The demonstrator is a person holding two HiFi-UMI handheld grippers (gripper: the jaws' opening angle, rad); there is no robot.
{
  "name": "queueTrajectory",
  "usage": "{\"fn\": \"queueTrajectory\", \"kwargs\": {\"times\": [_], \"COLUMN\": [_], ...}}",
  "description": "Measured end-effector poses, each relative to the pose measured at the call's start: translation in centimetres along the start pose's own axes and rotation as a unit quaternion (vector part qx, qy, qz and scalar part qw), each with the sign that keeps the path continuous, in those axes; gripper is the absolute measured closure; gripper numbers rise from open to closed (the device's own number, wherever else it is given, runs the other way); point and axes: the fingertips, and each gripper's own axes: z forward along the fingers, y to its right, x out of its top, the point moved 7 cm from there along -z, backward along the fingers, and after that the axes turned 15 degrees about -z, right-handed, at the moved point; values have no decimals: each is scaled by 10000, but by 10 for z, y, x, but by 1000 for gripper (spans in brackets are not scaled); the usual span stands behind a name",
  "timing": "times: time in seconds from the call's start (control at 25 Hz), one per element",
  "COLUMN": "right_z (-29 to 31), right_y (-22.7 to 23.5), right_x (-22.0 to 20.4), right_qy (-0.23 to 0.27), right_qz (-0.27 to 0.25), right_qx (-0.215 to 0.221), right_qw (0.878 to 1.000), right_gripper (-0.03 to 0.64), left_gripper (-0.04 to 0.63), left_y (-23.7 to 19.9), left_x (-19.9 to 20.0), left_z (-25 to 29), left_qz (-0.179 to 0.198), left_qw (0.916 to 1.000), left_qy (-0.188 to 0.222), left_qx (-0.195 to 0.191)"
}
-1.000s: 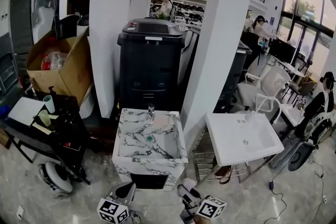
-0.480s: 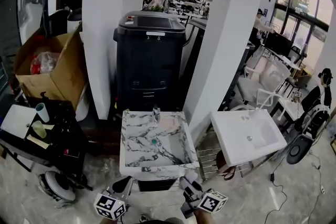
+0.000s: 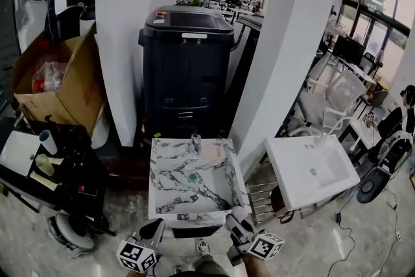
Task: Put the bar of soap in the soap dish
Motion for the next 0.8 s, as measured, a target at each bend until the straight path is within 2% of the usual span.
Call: {"fn": "queueTrajectory", "kwargs": {"times": [0.52, 0.8], "right_z": [98, 155], "right_y": [84, 130], "right_x": [48, 70], "right_qy": [-525, -889], "right_qz": [-338, -841], "right_qx": [524, 794], "right_qw": [9967, 9893], "right_gripper": [463, 463], "left_gripper": [541, 541], "left_y": [-10, -12], "left_x": [27, 23], "left_z": [66, 95], "left_qz": [-157, -250], "left_qw": [9963, 9922], "left_qy": [435, 557], "left_qx": [730, 1088]}}
